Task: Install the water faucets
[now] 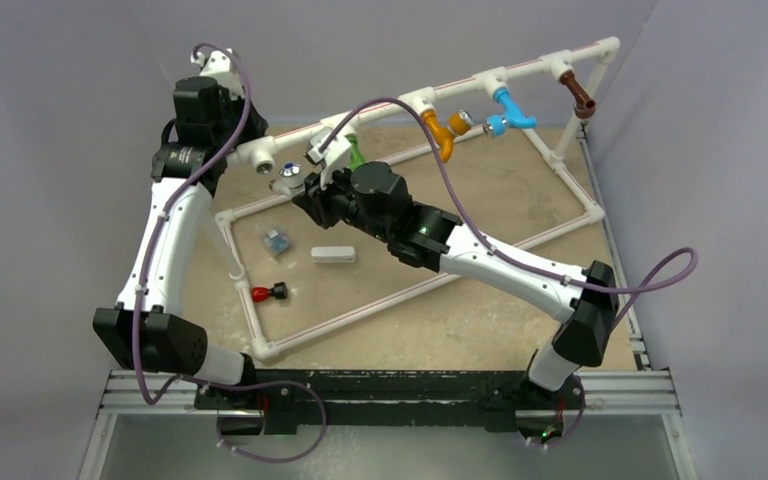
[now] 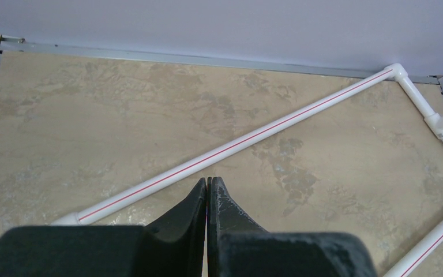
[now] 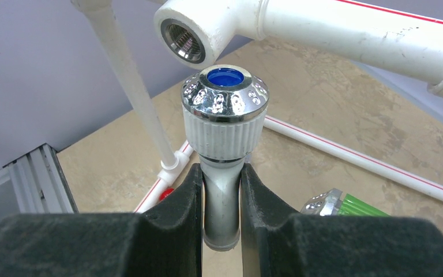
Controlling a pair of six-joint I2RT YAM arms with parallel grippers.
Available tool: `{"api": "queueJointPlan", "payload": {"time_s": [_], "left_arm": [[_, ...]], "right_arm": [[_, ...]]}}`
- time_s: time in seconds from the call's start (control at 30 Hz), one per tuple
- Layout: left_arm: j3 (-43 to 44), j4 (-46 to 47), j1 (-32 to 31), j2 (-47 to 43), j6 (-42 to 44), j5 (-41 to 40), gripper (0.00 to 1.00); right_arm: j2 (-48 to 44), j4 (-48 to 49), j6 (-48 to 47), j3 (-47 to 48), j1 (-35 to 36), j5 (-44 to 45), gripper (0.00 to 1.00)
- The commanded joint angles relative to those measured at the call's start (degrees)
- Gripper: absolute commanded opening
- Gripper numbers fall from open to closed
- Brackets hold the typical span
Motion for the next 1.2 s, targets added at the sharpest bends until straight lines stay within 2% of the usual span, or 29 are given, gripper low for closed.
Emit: {"api": "queueJointPlan", "payload": {"time_s": [0.0, 0.07, 0.17, 0.37, 0.57, 0.67, 0.8, 1.07, 1.17], "left_arm": [[-0.39, -8.32, -1.55, -1.62, 0.08, 4.12, 0.0], [-0.79, -8.65, -1.55, -1.79, 0.19, 4.06, 0.0], [-1.58, -8.81, -1.53, -2.79, 0.36, 1.68, 0.0], [-3.0, -8.22, -1.55, -6.25, -0.65, -9.63, 0.01], [-4.85, -7.25, -1.55, -9.64, -0.47, -20.14, 0.02], [-8.08, -5.09, -1.55, -12.32, 0.01, -22.88, 0.02], [-11.67, -3.32, -1.55, -12.6, -0.76, -20.22, 0.02], [-11.02, -3.14, -1.55, -11.4, -1.81, -14.22, 0.01], [-10.16, -3.67, -1.55, -10.33, -1.83, -12.41, 0.01]], "right_arm": [[-1.51, 1.08, 1.2, -1.43, -14.05, 17.56, 0.0], [-2.38, 2.46, 1.42, -2.65, -14.04, 16.56, 0.0], [-4.91, 1.8, 2.55, -5.24, -13.96, 10.06, 0.0], [-11.41, 1.31, 2.9, -11.89, -12.32, -1.37, 0.0], [-17.09, 0.76, 4.04, -15.58, -8.75, -6.5, 0.0], [-19.98, 4.0, 5.17, -17.94, -6.72, -7.14, 0.0], [-21.34, 8.26, 5.59, -19.81, -5.46, -11.52, 0.0], [-17.14, 6.07, 1.94, -16.89, -3.52, -22.75, 0.0], [-16.69, 5.18, 0.8, -16.5, -0.81, -23.55, 0.0]]}}
